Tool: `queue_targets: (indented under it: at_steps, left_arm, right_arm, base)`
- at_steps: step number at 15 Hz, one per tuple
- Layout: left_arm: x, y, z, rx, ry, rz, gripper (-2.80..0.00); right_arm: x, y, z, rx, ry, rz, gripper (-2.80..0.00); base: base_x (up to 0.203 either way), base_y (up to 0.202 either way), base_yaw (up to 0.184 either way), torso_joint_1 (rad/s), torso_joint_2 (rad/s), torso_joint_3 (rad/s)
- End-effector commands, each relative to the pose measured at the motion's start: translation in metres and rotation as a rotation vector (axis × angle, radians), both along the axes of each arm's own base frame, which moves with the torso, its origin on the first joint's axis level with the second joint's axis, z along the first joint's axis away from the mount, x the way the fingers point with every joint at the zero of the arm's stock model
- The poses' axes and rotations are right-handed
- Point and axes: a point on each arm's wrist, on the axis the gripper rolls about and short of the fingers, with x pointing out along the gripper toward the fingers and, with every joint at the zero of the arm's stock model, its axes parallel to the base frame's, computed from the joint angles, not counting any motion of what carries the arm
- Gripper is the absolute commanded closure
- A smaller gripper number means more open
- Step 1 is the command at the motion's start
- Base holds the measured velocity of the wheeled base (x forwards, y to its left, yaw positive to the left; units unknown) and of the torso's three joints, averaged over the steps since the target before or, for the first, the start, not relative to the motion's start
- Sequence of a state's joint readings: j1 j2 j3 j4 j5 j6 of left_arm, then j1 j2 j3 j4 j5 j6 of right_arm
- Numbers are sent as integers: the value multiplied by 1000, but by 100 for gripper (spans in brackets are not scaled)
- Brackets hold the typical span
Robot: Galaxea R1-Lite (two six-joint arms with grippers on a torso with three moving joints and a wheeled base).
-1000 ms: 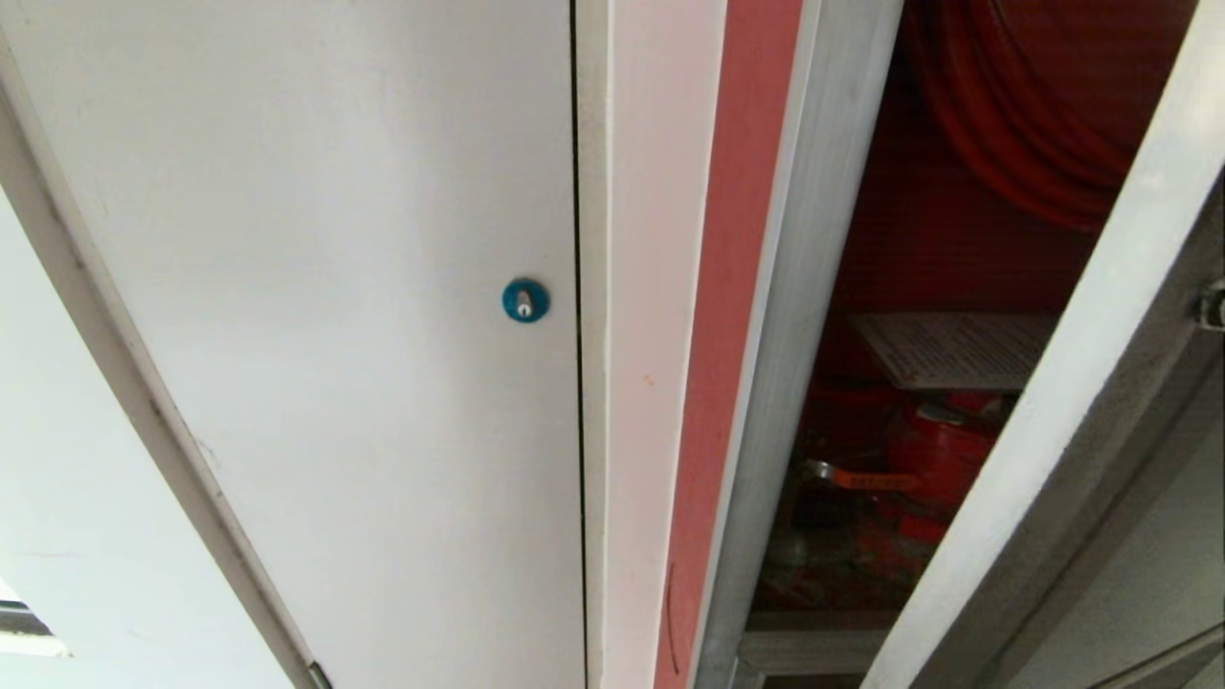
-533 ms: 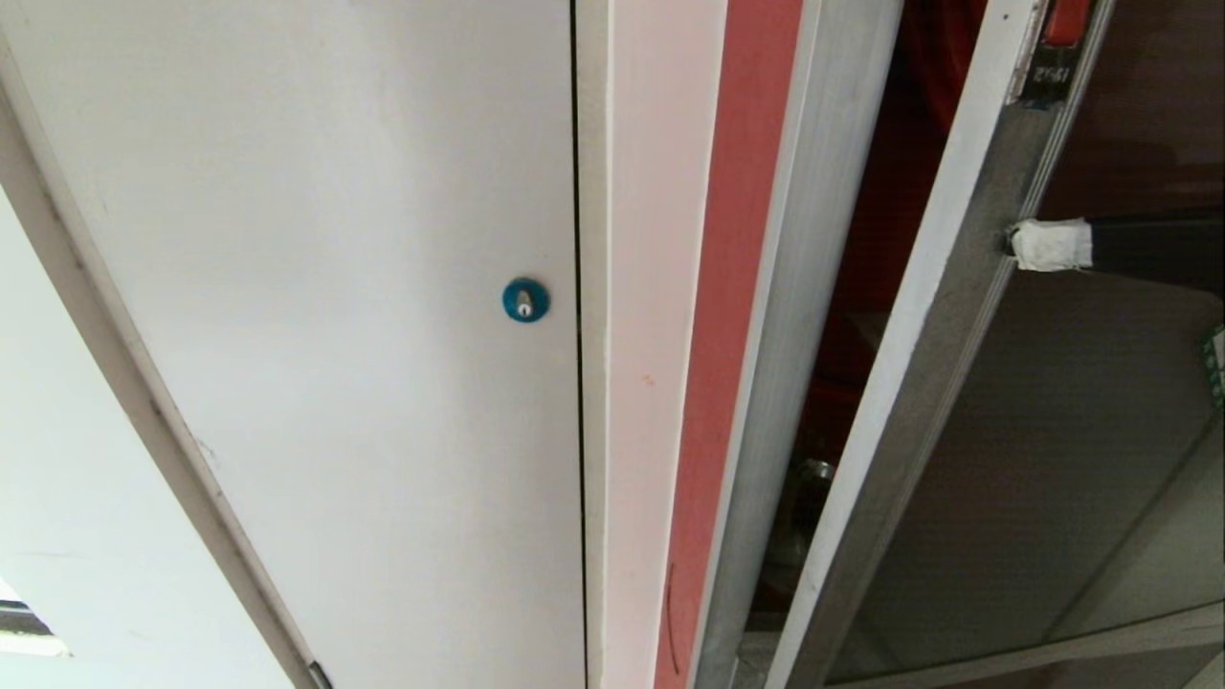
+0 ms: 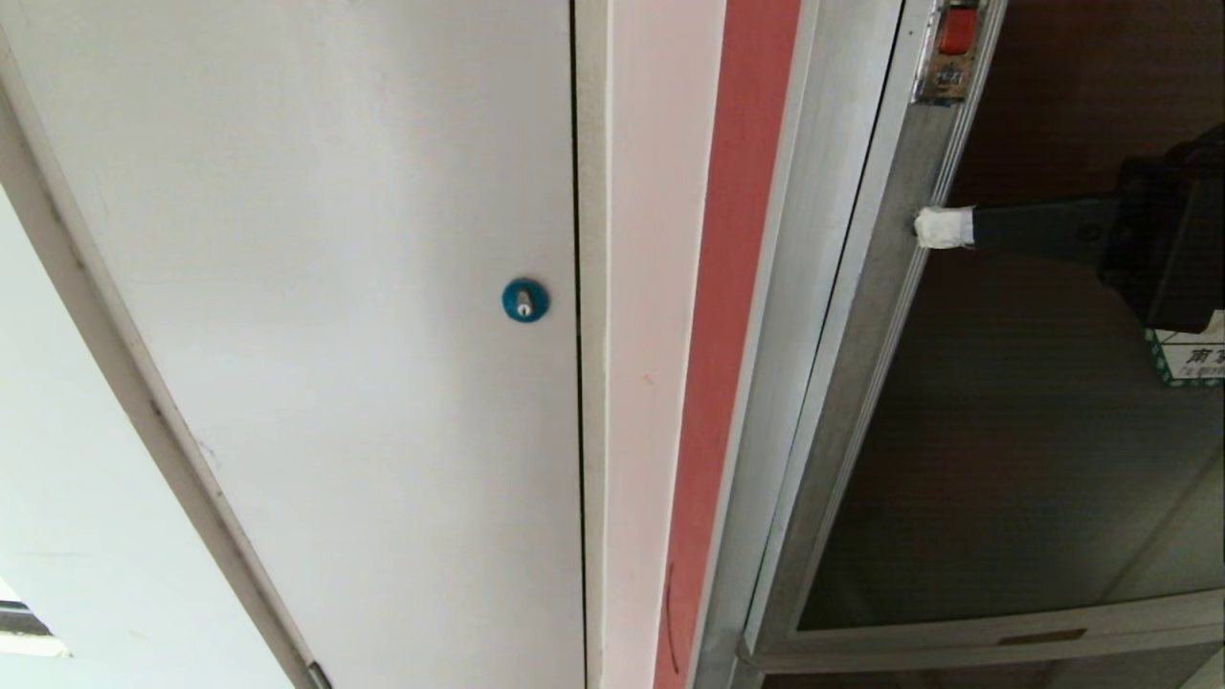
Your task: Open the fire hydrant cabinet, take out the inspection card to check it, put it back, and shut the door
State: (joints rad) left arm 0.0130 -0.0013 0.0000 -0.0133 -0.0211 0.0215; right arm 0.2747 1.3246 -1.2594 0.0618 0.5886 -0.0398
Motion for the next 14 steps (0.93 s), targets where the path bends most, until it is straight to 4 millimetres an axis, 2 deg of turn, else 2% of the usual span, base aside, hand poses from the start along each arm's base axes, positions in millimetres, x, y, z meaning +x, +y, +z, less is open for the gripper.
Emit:
queue_targets:
  at_steps: [1,14]
  left_arm:
    - [1,0,-2,0,7,0,0]
    - [1,0,-2,0,8,0,0]
  right_arm:
    - [14,3,-5,-6,7,-28,0]
    - [38,8,-9,-11,-15,-111,0]
  base:
    - [0,0,0,0,0,0]
    - [0,0,0,0,0,0]
